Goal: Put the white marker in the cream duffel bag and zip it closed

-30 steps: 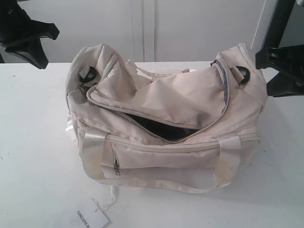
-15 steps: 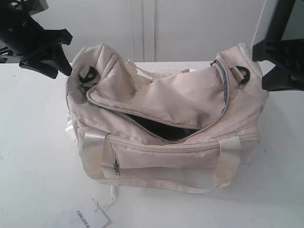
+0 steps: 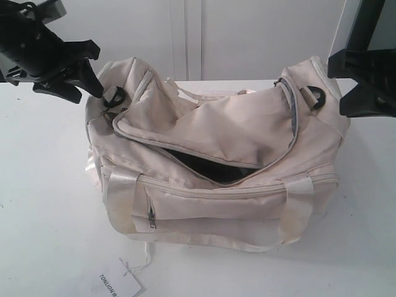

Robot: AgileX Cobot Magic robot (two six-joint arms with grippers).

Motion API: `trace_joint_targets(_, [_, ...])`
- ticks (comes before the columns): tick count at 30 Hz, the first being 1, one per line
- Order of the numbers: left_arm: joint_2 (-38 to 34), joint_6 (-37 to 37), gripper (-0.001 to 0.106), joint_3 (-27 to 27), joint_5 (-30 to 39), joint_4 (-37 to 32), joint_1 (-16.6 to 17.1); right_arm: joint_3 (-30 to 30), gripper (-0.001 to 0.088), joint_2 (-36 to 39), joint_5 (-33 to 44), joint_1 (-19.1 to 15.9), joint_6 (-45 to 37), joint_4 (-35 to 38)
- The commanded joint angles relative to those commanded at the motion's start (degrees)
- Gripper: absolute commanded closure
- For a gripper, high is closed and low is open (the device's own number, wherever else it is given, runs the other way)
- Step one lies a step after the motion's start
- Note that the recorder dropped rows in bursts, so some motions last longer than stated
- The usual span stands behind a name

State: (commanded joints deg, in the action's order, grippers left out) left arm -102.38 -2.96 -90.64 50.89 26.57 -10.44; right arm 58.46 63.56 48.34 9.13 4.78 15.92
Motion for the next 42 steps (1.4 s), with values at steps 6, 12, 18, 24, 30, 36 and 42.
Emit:
trace_joint_targets(6, [-1.5,0.0,0.053,0.0,-0.3,0.4,0.0,0.0,0.0868,0.0,0.7,0.0,0.0,0.0])
trace_joint_targets(12, [-1.5,0.0,0.085,0.0,-0.3,0.4,0.0,0.0,0.0868,0.0,0.4,0.0,0.0,0.0])
trace_joint_targets(18, [-1.2,-0.6,0.105,0.0,-0.5,3.4,0.0,0.0,0.0868,0.0,0.4,0.0,-0.5,0.0])
trace_joint_targets(24, [0.2,-3.5,0.105,0.0,-1.8,9.4,0.0,0.0,0.0868,0.0,0.4,0.0,-1.6,0.0])
trace_joint_targets(30, [0.8,-4.7,0.105,0.0,-2.0,14.1,0.1,0.0,0.0868,0.0,0.4,0.0,-2.0,0.0])
trace_joint_targets(36, [0.8,-5.0,0.105,0.0,-1.3,17.7,0.5,0.0,0.0868,0.0,0.4,0.0,-2.2,0.0])
trace_joint_targets(42, [0.8,-9.4,0.105,0.0,1.4,26.4,3.0,0.0,0.0868,0.0,0.4,0.0,-2.2,0.0])
